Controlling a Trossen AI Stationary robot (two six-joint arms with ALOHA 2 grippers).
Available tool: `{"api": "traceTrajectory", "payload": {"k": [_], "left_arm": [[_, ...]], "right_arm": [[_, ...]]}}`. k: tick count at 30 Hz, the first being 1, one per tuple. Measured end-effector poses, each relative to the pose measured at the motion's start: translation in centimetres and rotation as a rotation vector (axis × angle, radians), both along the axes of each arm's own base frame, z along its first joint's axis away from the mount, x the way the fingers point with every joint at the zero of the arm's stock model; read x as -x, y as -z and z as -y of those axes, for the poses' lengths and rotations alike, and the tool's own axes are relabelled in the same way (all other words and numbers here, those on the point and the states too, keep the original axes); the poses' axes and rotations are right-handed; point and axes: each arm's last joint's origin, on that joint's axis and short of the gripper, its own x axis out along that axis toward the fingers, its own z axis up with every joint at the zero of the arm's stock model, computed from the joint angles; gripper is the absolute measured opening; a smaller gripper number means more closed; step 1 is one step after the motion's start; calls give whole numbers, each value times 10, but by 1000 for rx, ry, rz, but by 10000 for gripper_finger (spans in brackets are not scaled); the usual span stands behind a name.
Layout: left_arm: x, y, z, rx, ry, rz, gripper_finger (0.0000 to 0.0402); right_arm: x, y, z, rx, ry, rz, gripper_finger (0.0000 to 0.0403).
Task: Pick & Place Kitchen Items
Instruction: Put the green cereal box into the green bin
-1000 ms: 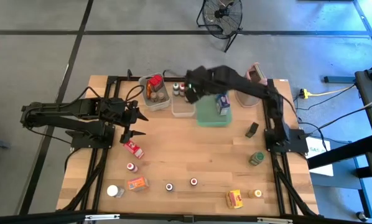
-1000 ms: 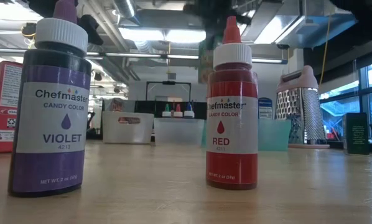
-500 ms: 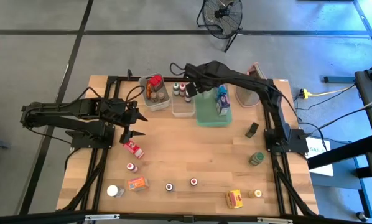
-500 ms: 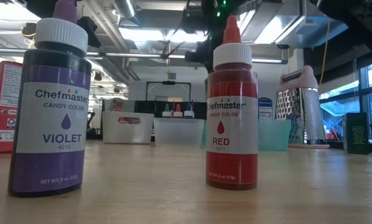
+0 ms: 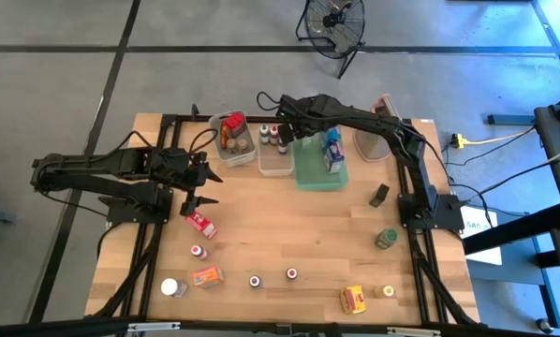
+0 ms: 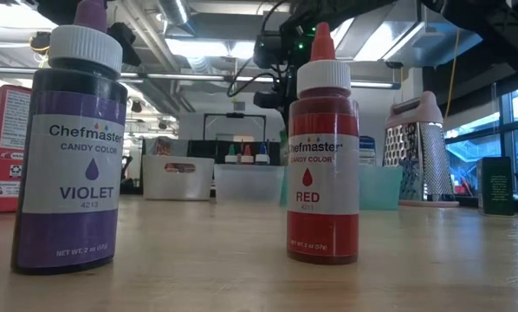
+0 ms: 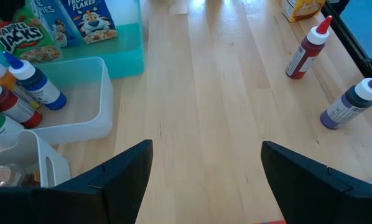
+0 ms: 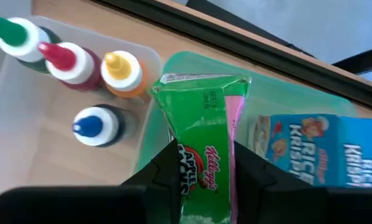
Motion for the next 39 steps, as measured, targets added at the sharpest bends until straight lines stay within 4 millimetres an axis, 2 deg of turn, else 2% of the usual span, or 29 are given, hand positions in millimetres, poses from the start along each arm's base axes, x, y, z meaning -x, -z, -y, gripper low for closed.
{"api": "traceTrajectory", "payload": {"k": [16, 29, 39], "left_arm": [[0, 0, 0, 0, 0, 0, 294], [0, 0, 0, 0, 0, 0, 295], [0, 0, 0, 0, 0, -1, 294]], "right_arm": [[-1, -1, 6, 5, 20, 39, 91], [0, 26, 15, -43, 29, 63, 91], [-1, 26, 16, -45, 5, 70, 112]]}}
